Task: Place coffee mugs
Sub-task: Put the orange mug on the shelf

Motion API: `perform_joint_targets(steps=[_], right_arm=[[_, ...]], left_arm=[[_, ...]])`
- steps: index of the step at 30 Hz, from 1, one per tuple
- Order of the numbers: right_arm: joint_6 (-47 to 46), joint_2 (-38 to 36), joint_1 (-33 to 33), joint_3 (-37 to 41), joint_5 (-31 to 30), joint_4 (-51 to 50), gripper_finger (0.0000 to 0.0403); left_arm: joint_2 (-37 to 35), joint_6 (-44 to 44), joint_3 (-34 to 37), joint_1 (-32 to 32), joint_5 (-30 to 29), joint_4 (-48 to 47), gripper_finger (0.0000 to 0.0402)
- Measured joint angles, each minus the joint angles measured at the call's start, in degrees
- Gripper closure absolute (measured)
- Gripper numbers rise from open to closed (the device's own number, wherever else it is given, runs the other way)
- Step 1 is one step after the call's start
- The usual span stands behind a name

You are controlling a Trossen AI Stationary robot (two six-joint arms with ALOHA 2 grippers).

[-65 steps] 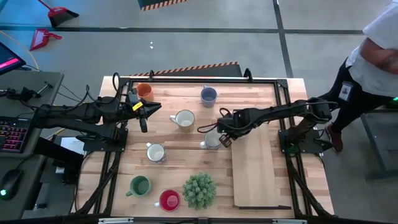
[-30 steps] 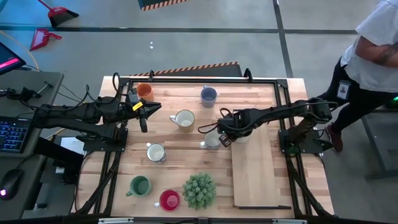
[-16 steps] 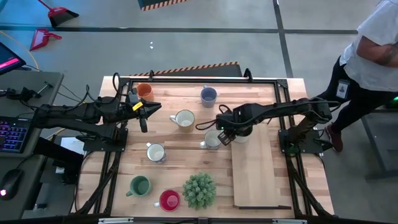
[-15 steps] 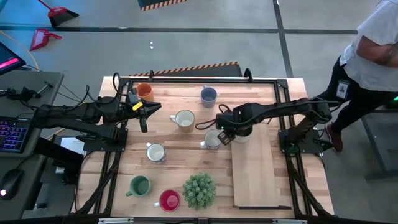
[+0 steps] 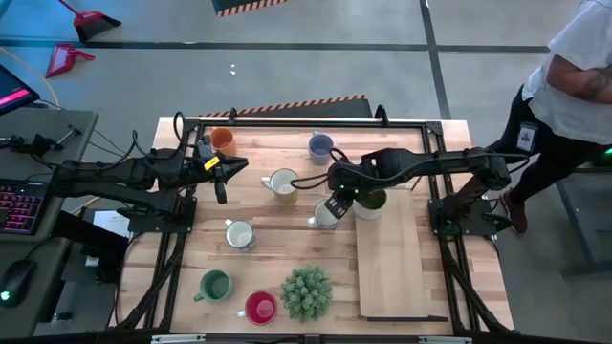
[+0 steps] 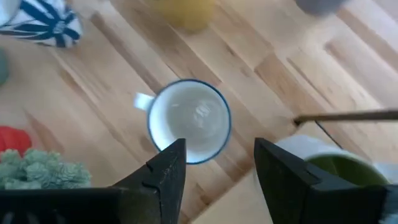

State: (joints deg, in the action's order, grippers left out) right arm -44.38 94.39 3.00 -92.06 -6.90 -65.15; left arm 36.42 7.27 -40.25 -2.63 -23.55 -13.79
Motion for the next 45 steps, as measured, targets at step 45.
perform_joint_targets(steps=[45], right_arm=[[32.7,-43.3,-3.5,46.8,-8.1,47.1,0.0274]], left_arm=[[-5.1,3.8,0.0,-0.1,1.5,-3.0,0.0367]])
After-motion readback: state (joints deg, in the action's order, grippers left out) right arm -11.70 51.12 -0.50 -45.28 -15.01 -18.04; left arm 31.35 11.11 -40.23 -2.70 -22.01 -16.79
